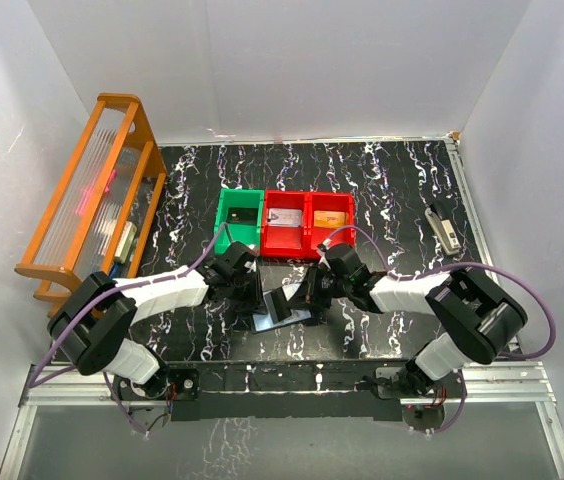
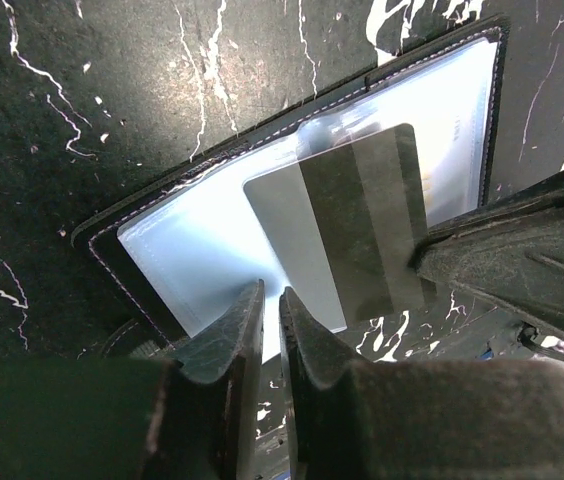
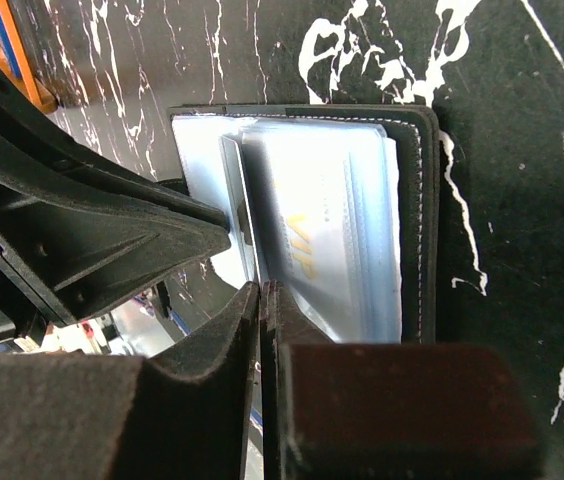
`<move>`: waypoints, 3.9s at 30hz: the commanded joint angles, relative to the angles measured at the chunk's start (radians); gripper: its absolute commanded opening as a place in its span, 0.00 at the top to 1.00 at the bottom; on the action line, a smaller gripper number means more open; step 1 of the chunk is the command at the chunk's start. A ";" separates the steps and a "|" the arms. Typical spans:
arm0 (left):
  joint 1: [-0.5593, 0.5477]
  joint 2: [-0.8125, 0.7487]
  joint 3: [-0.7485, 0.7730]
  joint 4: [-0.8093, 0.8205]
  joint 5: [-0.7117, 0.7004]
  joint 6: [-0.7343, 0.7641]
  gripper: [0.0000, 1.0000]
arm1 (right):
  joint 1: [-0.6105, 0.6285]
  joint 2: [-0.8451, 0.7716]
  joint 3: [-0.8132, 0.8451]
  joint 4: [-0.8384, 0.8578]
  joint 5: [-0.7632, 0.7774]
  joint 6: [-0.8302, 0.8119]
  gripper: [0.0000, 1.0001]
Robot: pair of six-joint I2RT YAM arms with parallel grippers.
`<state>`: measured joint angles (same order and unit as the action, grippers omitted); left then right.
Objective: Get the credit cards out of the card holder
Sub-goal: Remove the credit card from the card holder, then place the credit card in the storage box.
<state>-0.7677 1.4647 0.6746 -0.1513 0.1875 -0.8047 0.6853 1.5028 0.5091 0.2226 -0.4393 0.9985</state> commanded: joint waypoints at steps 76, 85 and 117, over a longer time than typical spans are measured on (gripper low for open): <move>0.000 0.022 0.014 -0.136 -0.072 0.062 1.00 | -0.002 0.066 0.090 -0.031 -0.073 -0.112 0.88; 0.000 0.010 0.015 -0.143 -0.080 0.062 1.00 | -0.003 0.006 0.115 -0.118 -0.009 -0.133 1.00; 0.189 -0.471 0.044 -0.430 -0.445 0.074 0.02 | 0.133 -0.224 0.393 -0.267 0.418 -0.602 1.00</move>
<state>-0.6571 1.0660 0.7551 -0.4950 -0.2077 -0.7254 0.7746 1.2343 0.7872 -0.0471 -0.1265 0.5388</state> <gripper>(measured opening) 0.983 0.010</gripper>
